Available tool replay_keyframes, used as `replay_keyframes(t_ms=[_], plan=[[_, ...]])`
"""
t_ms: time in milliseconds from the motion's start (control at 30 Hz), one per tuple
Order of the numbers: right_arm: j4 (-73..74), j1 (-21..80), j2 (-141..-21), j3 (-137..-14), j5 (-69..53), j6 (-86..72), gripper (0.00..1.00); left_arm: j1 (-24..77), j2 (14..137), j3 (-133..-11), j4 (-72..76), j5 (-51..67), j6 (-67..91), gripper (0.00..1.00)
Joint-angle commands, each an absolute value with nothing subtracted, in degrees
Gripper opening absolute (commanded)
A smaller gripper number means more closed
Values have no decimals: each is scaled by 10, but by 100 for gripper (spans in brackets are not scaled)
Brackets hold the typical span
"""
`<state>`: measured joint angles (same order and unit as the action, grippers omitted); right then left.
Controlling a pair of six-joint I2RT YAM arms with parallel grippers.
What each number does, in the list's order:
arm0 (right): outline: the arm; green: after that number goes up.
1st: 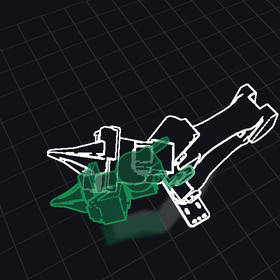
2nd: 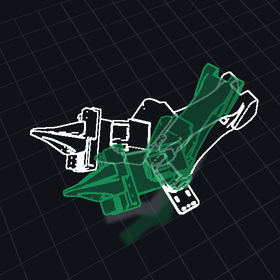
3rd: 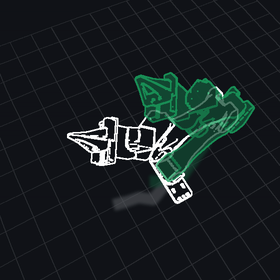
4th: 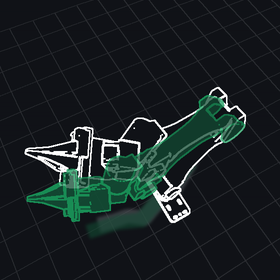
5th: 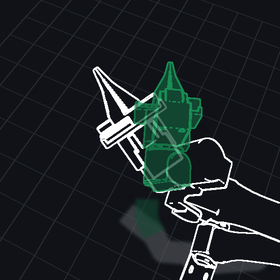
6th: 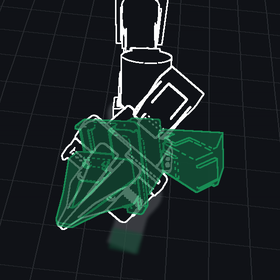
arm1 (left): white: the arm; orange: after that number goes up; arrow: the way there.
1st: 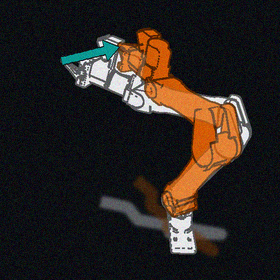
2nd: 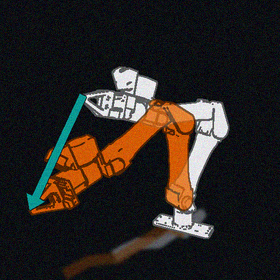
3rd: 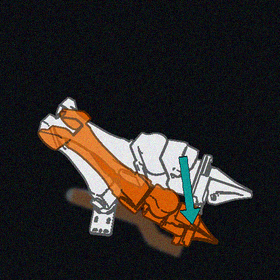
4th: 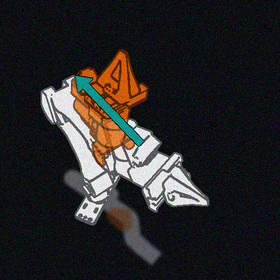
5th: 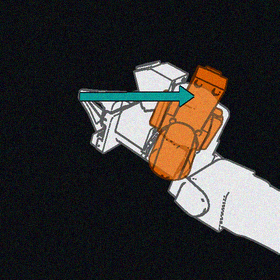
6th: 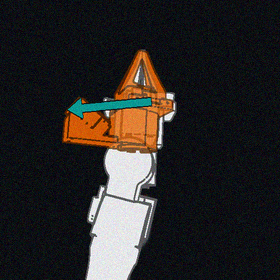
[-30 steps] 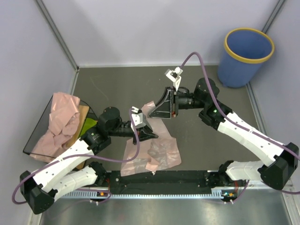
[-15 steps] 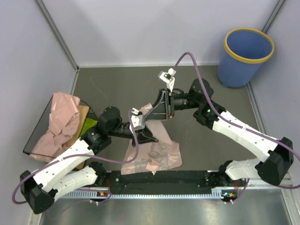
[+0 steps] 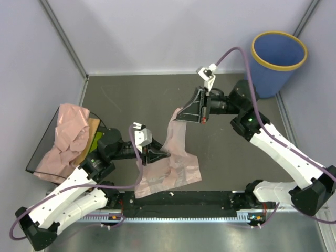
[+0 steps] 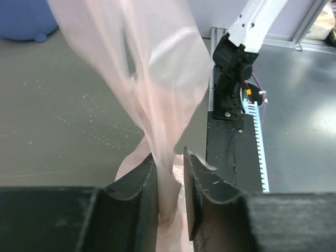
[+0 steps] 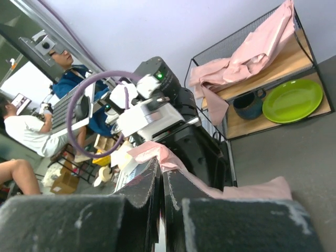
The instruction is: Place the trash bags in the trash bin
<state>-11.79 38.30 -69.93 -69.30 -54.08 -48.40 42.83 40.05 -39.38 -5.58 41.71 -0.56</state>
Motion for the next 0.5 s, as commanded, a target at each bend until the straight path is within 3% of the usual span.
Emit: replay_keyframes(t_ms=[0,67,300,467], plan=[[-113,371,-653,-743,-548,-455,0,419,389,-383,-51,376,27,41],[-107,371,-653,-744,-576,-454,0,417,381,-401,-53,374,27,58],[-44,370,-643,-740,-600,-390,0,407,362,-487,-81,311,16,70],[-39,371,-642,-742,-613,-382,0,406,391,-519,-24,321,33,76]])
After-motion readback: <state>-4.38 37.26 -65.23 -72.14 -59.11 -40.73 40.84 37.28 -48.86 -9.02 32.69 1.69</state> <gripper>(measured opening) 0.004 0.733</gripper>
